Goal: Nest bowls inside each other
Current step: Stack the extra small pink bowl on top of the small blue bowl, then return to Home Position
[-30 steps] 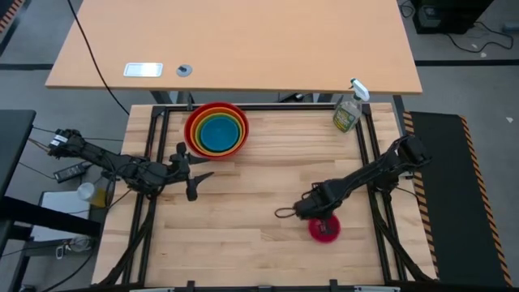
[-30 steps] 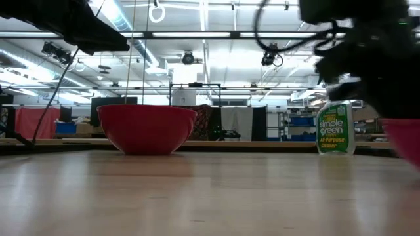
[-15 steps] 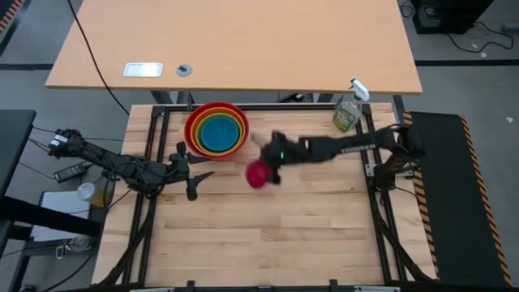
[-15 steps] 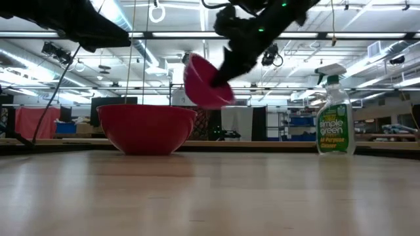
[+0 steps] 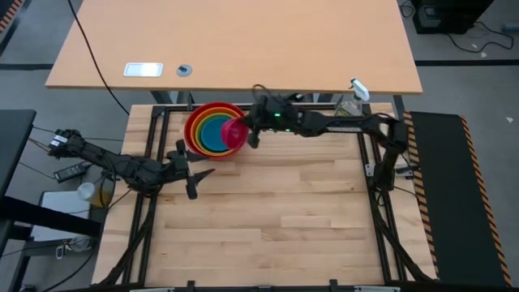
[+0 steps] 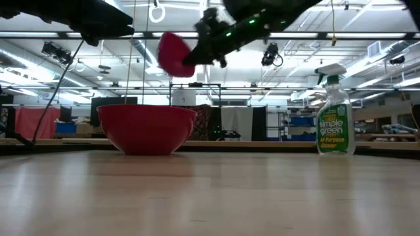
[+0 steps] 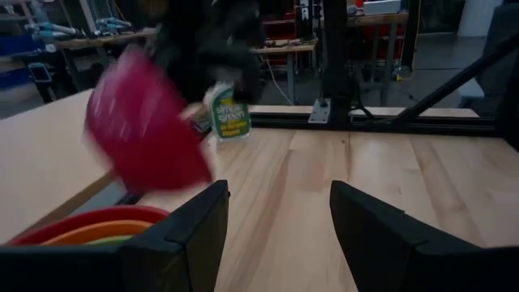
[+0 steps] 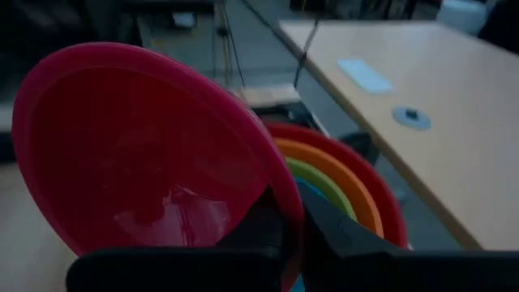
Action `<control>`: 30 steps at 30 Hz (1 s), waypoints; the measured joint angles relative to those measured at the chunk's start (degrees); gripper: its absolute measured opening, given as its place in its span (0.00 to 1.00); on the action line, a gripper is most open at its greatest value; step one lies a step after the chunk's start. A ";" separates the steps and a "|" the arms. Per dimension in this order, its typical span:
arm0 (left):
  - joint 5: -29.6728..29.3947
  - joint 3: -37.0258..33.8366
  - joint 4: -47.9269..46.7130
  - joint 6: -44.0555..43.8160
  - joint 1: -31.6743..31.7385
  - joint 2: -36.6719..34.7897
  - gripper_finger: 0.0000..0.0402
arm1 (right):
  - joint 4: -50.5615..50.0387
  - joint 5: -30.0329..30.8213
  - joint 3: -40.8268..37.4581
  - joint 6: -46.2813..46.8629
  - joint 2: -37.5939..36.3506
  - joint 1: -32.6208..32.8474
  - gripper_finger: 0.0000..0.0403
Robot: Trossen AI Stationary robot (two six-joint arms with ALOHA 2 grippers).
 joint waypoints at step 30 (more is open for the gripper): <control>-0.01 -0.02 -2.02 2.09 -0.18 0.02 0.55 | -38.19 0.88 45.08 -5.72 30.73 -4.03 0.56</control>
